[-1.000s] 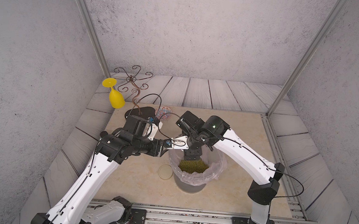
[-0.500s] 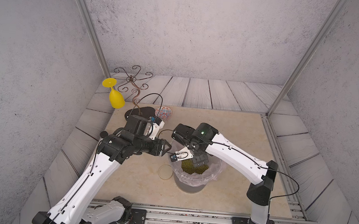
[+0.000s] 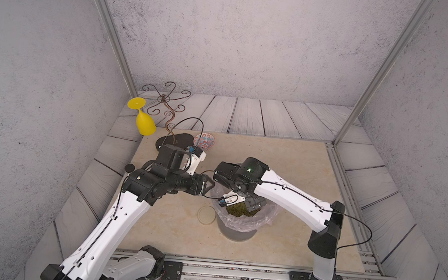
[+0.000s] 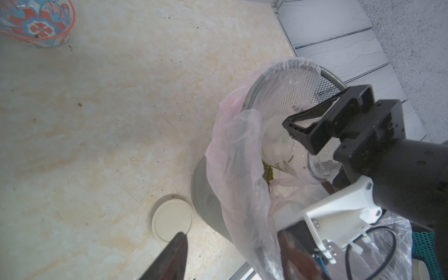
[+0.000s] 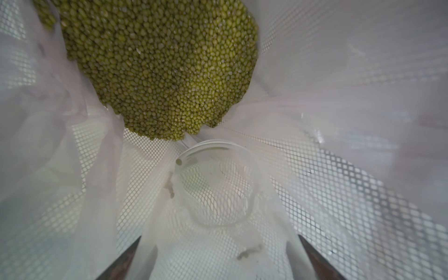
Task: Empty moldy mung beans from jars
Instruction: Pour the moldy mung beans from the jar into the trash bin.
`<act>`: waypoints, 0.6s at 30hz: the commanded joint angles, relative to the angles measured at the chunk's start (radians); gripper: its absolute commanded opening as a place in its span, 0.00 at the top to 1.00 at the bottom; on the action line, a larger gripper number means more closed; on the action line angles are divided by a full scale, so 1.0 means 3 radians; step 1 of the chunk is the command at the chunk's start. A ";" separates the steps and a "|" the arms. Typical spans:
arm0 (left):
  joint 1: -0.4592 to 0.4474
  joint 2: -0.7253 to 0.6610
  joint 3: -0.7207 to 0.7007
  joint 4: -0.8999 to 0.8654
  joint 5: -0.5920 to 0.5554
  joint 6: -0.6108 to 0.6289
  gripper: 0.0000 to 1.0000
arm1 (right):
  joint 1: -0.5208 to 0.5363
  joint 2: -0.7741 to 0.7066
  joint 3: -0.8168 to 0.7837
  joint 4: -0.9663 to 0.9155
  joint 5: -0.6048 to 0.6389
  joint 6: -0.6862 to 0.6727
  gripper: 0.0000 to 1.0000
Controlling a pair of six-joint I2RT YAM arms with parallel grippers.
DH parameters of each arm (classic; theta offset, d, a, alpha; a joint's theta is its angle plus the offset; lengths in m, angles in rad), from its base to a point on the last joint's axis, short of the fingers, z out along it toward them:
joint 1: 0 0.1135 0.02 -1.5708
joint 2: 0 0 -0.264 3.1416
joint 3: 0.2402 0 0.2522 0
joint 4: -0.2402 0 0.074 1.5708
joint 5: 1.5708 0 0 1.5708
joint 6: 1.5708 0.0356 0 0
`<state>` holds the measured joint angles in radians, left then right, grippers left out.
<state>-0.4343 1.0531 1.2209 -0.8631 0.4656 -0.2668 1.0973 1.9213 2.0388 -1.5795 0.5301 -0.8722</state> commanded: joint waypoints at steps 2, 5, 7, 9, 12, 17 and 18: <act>-0.0010 -0.0024 -0.0033 0.0076 0.0040 0.0035 0.37 | 0.0024 -0.0046 0.0089 -0.0111 0.0299 0.0021 0.20; -0.0012 -0.0029 -0.0025 0.0070 0.0038 0.0026 0.37 | 0.0026 -0.0139 0.0190 -0.0016 0.0220 0.0008 0.20; -0.0010 -0.0030 -0.0020 0.0084 0.0045 0.0008 0.37 | 0.0024 -0.0259 0.0232 0.0104 0.0047 0.0036 0.21; -0.0010 -0.0033 -0.0025 0.0100 0.0051 -0.0010 0.37 | 0.0027 -0.0434 0.0236 0.0276 -0.0212 0.0107 0.21; -0.0010 -0.0032 -0.0030 0.0116 0.0062 -0.0043 0.37 | 0.0021 -0.0789 -0.0017 0.0663 -0.0448 0.0164 0.22; -0.0010 -0.0046 -0.0031 0.0137 0.0076 -0.0086 0.37 | -0.0057 -0.1395 -0.0524 0.1203 -0.0808 0.0334 0.22; -0.0010 -0.0048 -0.0031 0.0141 0.0083 -0.0092 0.37 | -0.0081 -0.1533 -0.0618 0.1326 -0.0909 0.0376 0.22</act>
<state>-0.4343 1.0531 1.2182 -0.8326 0.4751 -0.2855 1.0931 1.5864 1.8912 -1.3094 0.3500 -0.8143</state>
